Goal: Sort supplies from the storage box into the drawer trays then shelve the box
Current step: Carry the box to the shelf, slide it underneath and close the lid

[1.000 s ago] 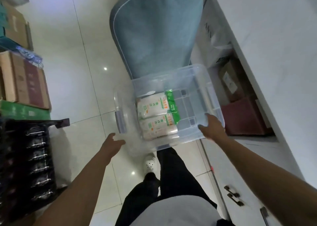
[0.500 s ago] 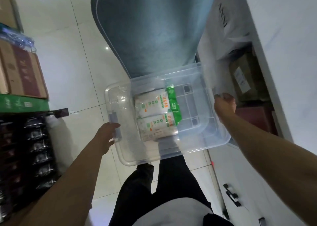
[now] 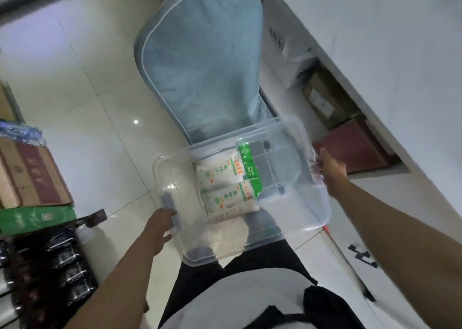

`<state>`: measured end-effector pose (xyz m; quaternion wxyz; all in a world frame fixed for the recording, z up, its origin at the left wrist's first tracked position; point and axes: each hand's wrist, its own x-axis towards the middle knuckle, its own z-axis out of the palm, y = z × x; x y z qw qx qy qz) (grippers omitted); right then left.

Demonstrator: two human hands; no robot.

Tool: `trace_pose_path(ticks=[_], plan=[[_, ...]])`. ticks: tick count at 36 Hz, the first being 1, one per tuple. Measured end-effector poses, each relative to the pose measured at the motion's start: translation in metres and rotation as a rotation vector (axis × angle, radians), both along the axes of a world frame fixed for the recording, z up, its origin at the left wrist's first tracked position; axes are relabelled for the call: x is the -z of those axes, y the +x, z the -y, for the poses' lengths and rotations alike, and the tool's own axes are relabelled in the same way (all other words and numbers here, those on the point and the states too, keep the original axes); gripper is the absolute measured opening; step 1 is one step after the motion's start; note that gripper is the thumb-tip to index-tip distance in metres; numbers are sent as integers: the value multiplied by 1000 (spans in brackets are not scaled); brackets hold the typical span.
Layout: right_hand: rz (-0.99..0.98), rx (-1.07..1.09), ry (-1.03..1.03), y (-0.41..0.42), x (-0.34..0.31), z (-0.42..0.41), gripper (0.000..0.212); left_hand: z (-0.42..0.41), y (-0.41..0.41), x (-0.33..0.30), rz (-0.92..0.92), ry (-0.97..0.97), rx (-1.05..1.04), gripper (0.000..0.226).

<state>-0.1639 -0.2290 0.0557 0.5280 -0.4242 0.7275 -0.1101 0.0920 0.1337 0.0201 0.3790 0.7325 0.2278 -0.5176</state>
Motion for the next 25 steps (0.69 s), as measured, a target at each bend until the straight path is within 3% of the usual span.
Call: trace_pose_path(ticks=[4,8,12,16,21,25], plan=[[1,125,-22,-28,-26,-61,49,-32,5,11,-45,-26,164,25],[-8,258,31,-77,-39,-151,46,-57,5,7,54,10,295,31],[60,441,88,-137,-40,-236,45,-46,6,-11,140,11,490,47],[152,572,77,-191,-42,-293,54,-20,-3,-17,54,-31,666,59],[217,756,119,-260,-39,-370,67,18,-62,-37,169,-52,861,67],[351,915,165,-325,-30,-441,75,56,-132,-51,157,-122,1036,64]])
